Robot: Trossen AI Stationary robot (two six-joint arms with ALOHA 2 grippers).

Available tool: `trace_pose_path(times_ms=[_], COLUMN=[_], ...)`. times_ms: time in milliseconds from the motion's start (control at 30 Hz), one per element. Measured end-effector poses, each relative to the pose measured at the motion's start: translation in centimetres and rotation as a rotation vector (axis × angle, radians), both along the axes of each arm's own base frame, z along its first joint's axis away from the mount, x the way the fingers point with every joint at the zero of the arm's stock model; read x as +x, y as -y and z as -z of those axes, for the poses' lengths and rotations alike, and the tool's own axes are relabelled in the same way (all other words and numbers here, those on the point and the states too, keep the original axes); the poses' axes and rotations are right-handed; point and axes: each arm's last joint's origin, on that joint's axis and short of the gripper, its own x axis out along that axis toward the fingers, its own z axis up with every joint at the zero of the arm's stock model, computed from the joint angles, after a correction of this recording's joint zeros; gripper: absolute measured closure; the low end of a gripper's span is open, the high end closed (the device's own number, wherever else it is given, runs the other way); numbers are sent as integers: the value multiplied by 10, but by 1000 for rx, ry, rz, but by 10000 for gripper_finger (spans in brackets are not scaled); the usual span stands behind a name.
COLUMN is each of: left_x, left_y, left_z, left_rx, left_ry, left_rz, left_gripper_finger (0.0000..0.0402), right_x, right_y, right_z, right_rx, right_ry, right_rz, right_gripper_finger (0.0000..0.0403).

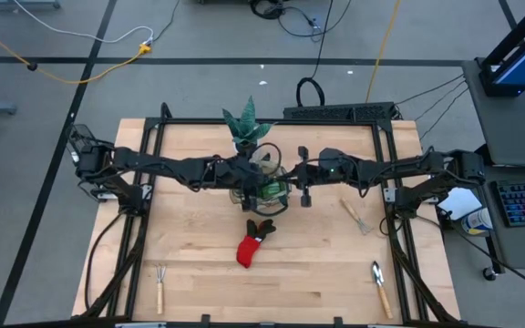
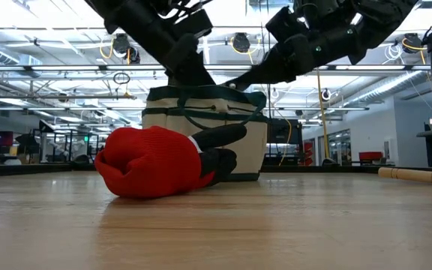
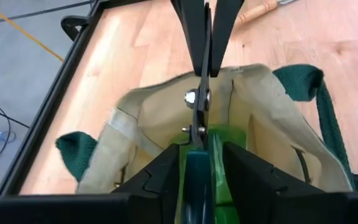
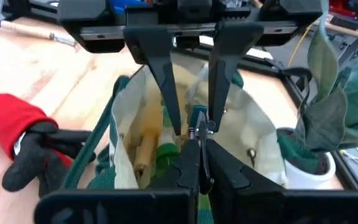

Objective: Pick & Place Garden tools in Gardening bag
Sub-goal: Put the green shear scissors into the gardening bag

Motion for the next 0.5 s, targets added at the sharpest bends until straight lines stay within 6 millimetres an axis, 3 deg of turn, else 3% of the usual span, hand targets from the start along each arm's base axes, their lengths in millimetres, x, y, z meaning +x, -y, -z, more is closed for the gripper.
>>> trace_pose_path(times_ms=[500], left_x=[0], left_y=[1], left_z=[-2], left_rx=[-36], left_ry=[-18], left_rz=[18], left_gripper_finger=[346], right_x=[1], right_y=[-1], right_z=[-2], right_rx=[-42], right_ry=[21], right_rz=[-58], right_gripper_finger=[398])
